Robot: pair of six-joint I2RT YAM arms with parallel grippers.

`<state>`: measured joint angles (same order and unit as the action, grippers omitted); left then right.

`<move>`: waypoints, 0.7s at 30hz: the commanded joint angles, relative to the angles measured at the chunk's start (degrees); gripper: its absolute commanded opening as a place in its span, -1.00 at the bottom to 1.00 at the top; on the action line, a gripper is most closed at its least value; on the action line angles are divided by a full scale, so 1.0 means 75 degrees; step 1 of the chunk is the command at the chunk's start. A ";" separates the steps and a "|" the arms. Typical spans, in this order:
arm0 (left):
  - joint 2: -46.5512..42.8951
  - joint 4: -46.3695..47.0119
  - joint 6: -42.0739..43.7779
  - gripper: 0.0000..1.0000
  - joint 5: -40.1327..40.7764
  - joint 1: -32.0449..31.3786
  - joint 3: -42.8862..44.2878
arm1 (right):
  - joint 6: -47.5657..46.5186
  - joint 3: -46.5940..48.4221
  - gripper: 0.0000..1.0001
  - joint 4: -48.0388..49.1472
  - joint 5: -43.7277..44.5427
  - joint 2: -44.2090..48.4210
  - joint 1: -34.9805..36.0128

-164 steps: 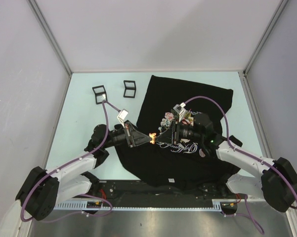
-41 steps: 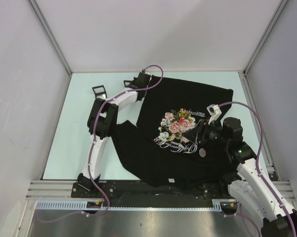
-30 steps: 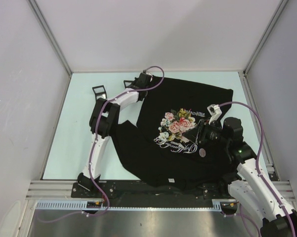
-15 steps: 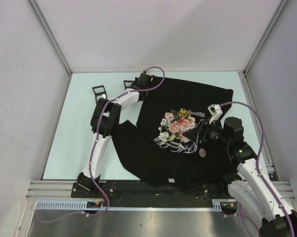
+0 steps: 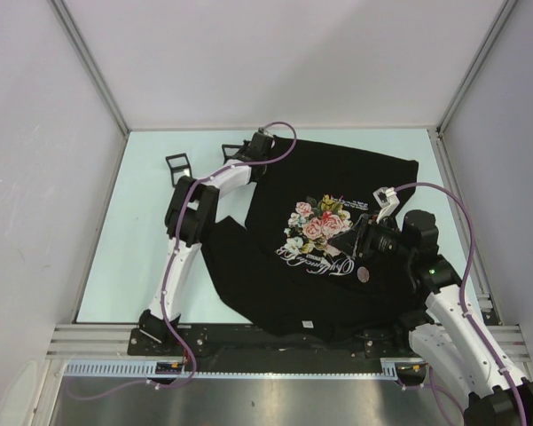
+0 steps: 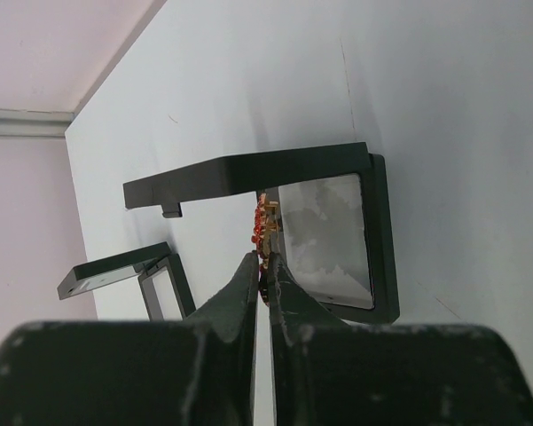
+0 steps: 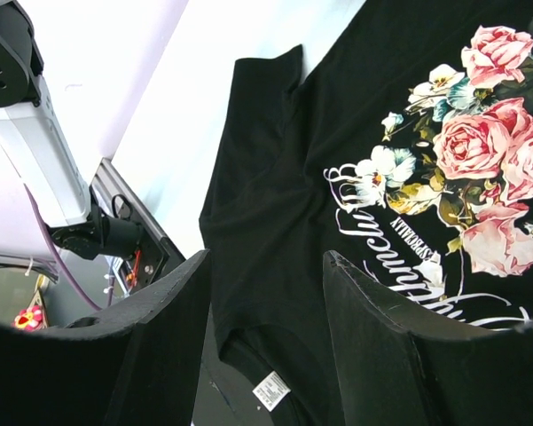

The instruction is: Remove the brooch from the garment

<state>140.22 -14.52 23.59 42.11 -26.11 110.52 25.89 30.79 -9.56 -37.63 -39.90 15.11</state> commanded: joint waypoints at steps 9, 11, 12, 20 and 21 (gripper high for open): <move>0.0077 -0.0231 0.0065 -0.52 0.0128 0.0024 0.0510 | 0.0181 -0.0038 0.14 0.0337 -0.0338 0.0000 -0.0093; -0.0040 -0.0208 -0.0017 -0.40 0.0105 0.0012 0.0428 | 0.0216 -0.0038 0.15 0.0349 -0.0350 0.0011 -0.0093; -0.0087 -0.0231 -0.0052 -0.32 0.0058 0.0012 0.0393 | 0.0228 -0.0038 0.14 0.0361 -0.0385 0.0023 -0.0117; -0.0777 -0.0524 -0.0556 0.06 -0.0235 -0.0093 0.0112 | 0.0275 -0.0038 0.14 0.0396 -0.0385 0.0046 -0.0105; -0.0906 -0.0455 -0.0556 0.11 -0.0235 -0.0105 0.0031 | 0.0298 -0.0038 0.14 0.0419 -0.0385 0.0035 -0.0105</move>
<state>140.68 -17.54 21.65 41.19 -26.26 111.39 27.09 30.76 -8.67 -39.29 -39.92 14.50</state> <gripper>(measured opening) 0.522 0.572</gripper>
